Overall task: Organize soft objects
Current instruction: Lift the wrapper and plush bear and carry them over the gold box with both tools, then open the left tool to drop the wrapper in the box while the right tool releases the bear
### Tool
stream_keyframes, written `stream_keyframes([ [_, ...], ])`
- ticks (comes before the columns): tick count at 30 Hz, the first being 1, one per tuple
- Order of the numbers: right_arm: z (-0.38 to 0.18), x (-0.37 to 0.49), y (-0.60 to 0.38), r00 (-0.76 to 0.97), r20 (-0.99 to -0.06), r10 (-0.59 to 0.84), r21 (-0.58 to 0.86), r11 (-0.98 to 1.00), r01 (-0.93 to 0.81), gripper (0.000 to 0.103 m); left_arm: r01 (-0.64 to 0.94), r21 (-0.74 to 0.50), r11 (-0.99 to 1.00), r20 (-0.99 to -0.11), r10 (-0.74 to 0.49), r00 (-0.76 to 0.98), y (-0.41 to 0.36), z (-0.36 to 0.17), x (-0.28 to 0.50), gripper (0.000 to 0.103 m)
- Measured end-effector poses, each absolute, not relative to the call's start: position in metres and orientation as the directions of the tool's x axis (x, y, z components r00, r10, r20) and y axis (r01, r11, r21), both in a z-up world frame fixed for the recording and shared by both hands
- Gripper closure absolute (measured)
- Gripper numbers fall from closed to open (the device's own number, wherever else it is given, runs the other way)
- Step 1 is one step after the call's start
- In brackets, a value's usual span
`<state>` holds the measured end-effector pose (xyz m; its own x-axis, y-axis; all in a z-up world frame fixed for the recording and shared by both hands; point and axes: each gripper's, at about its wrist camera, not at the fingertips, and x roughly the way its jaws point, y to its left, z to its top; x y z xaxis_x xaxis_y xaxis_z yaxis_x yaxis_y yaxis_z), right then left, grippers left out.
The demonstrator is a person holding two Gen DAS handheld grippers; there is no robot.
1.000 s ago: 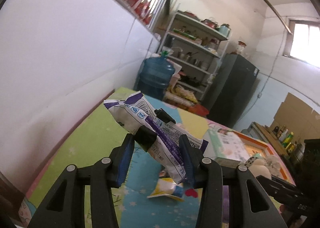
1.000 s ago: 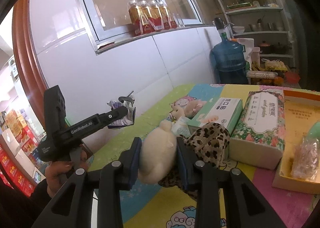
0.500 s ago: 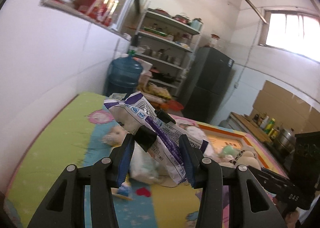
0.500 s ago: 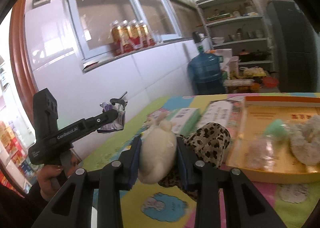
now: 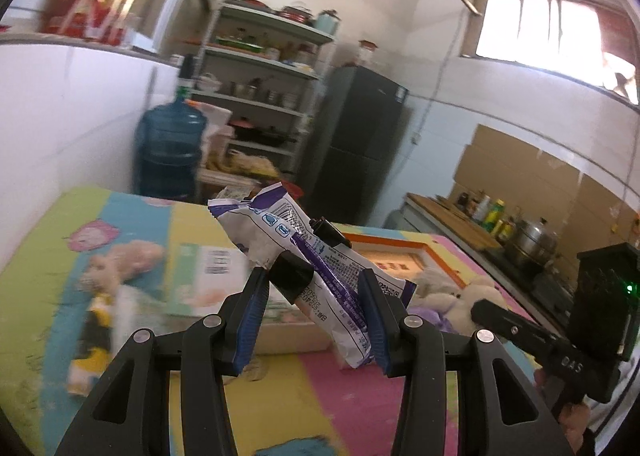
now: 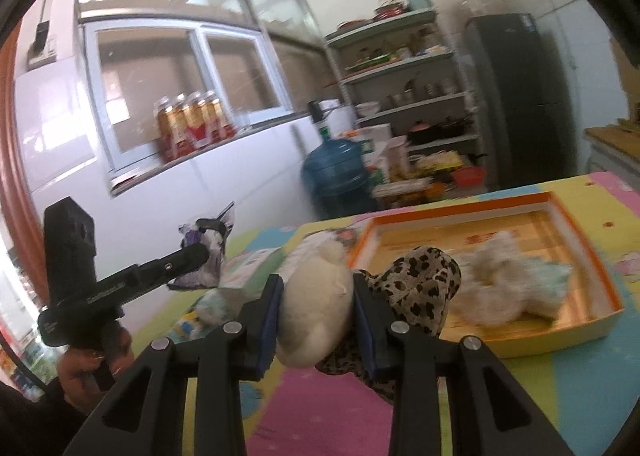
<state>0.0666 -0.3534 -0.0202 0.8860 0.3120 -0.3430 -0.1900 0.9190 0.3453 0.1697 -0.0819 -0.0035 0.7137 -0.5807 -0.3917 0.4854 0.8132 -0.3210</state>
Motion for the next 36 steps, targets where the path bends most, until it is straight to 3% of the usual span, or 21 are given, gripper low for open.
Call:
stream_keyframes([
  [10, -0.018, 0.051, -0.432, 0.941, -0.306, 0.147, 0.346, 0.937, -0.034, 0.068, 0.599, -0.322, 0.733, -0.411, -0.678, 0.609, -0.162, -0.007, 0.171, 0.055],
  [23, -0.01, 0.068, -0.482, 0.958, -0.284, 0.043, 0.305, 0.951, 0.047, 0.068, 0.667, -0.303, 0.681, -0.456, -0.718, 0.526, -0.24, -0.022, 0.177, 0.055],
  [36, -0.002, 0.132, -0.504, 0.938, -0.337, 0.076, 0.307, 0.951, 0.033, 0.068, 0.684, -0.255, 0.683, -0.527, -0.691, 0.494, -0.288, -0.043, 0.193, 0.055],
])
